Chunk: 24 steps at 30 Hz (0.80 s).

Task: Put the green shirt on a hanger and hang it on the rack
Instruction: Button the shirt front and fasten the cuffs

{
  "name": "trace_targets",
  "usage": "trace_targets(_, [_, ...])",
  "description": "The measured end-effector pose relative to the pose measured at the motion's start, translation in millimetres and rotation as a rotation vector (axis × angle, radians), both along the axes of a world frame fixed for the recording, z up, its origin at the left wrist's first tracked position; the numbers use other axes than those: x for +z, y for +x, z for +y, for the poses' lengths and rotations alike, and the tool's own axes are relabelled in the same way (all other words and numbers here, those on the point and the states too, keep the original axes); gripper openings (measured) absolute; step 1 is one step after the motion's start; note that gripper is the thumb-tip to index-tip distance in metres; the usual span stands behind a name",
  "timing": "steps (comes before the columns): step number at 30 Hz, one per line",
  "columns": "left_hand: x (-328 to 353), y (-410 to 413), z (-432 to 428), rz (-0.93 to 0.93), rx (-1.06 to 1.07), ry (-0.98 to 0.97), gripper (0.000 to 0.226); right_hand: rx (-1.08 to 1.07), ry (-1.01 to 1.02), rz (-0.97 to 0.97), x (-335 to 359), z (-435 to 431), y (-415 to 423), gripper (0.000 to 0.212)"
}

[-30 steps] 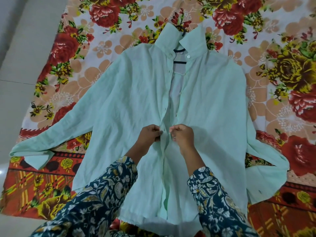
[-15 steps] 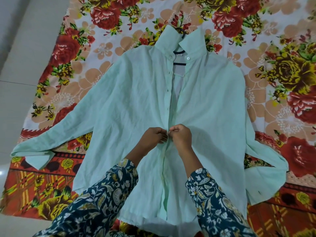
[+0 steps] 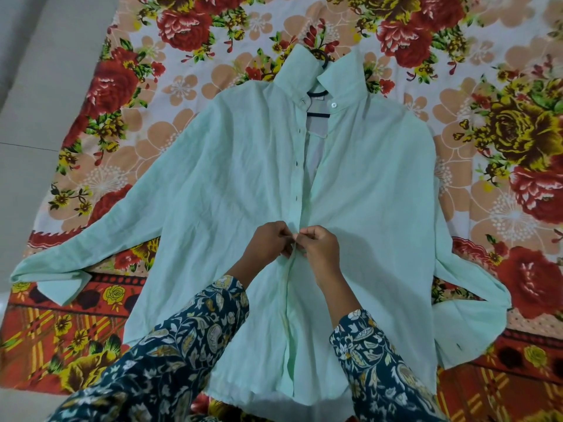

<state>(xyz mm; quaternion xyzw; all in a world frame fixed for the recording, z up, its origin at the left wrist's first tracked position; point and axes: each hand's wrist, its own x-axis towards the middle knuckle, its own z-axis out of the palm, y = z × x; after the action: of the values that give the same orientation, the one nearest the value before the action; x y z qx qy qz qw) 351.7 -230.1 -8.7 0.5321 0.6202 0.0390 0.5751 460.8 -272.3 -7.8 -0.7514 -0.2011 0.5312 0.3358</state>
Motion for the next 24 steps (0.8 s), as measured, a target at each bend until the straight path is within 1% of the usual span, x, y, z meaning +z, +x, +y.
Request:
trace_targets(2, [1,1,2,0.005,-0.071,-0.002,0.025,-0.005,-0.004,-0.032,-2,0,1,0.01])
trace_targets(4, [2,-1,3,-0.021,-0.089,-0.014,0.026,-0.021,-0.027,-0.044,-6,1,4,0.013])
trace_targets(6, [3,-3,5,-0.031,-0.117,-0.076,0.026,0.021,-0.055,-0.068,-9,3,8,0.009])
trace_targets(7, [2,-3,8,0.015,-0.15,-0.088,0.028,0.058,-0.063,-0.103,-10,5,11,0.008])
trace_targets(8, [1,-1,11,0.097,-0.175,-0.057,0.03,0.077,-0.058,-0.143,-11,9,14,0.011])
trace_targets(9, [-1,3,16,0.192,-0.181,0.021,0.032,0.081,-0.042,-0.187,-11,14,18,0.013])
trace_targets(11, [0,17,27,0.331,-0.179,0.216,0.028,0.086,-0.004,-0.274,-10,30,27,0.015])
trace_targets(12, [0,26,33,0.382,-0.212,0.299,0.027,0.101,0.008,-0.305,-10,40,31,0.015])
trace_targets(13, [-2,35,37,0.438,-0.272,0.357,0.031,0.131,0.014,-0.324,-10,48,33,0.016])
trace_targets(15, [-10,49,44,0.553,-0.399,0.425,0.038,0.239,0.002,-0.365,-14,64,35,0.02])
trace_targets(17, [-14,57,46,0.647,-0.486,0.448,0.036,0.383,-0.045,-0.427,-20,74,34,0.026])
trace_targets(18, [-17,58,47,0.664,-0.508,0.447,0.035,0.444,-0.063,-0.459,-23,77,33,0.027])
trace_targets(20, [-19,56,52,0.633,-0.486,0.431,0.031,0.507,-0.077,-0.51,-29,81,30,0.024])
trace_targets(21, [-18,53,54,0.574,-0.412,0.401,0.026,0.524,-0.084,-0.535,-30,82,27,0.021])
trace_targets(23, [-20,44,61,0.38,-0.173,0.297,0.014,0.54,-0.096,-0.585,-30,83,24,0.019])
trace_targets(24, [-22,39,64,0.278,-0.049,0.244,0.011,0.525,-0.093,-0.589,-29,83,24,0.018])
